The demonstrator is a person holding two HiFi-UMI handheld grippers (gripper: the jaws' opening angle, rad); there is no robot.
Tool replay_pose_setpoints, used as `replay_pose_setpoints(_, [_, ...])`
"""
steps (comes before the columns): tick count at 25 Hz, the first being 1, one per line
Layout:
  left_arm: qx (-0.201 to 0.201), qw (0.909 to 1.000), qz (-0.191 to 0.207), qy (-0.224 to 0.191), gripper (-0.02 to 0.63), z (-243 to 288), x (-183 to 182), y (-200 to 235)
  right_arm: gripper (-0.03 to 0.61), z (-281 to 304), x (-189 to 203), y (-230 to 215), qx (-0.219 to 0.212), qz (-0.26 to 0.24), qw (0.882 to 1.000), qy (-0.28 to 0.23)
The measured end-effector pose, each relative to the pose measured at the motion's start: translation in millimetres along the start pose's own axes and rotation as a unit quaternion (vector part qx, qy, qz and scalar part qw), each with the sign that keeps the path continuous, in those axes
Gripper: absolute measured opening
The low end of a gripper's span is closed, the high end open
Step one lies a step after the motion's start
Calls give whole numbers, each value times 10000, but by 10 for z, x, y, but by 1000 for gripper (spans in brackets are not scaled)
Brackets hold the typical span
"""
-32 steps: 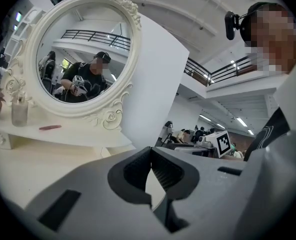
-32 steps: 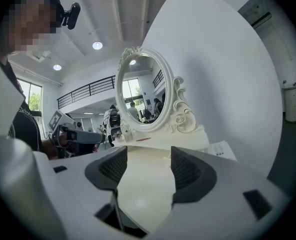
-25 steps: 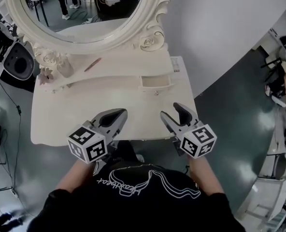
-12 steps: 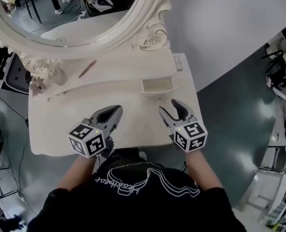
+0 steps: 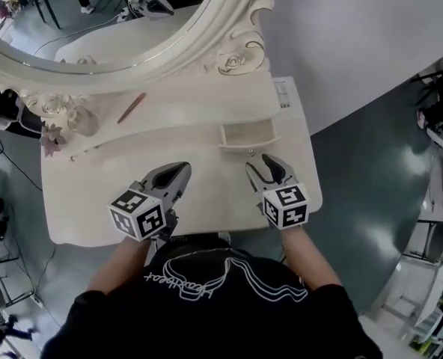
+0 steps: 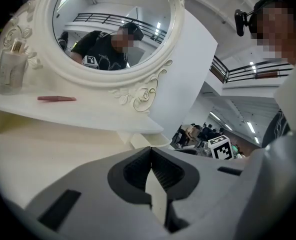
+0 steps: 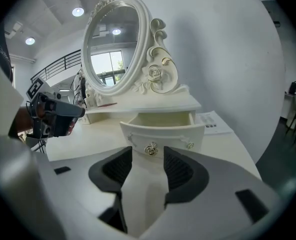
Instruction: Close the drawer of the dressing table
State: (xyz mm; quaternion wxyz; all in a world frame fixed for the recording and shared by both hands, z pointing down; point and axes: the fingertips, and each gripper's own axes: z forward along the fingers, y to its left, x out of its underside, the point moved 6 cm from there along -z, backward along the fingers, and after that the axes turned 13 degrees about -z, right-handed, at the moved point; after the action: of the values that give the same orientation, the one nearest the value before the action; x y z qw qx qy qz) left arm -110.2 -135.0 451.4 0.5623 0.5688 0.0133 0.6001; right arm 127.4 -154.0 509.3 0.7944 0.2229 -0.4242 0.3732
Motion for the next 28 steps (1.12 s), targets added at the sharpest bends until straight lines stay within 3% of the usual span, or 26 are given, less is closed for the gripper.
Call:
replay_pose_setpoints(18, [-99, 9991, -74, 400, 3, 129, 61, 187, 109, 259, 71, -15, 151, 132, 9998, 94])
replay_pose_setpoints(28, [-102, 9988, -129, 469, 4, 135, 74, 205, 106, 258, 74, -7, 210, 154, 9996, 108])
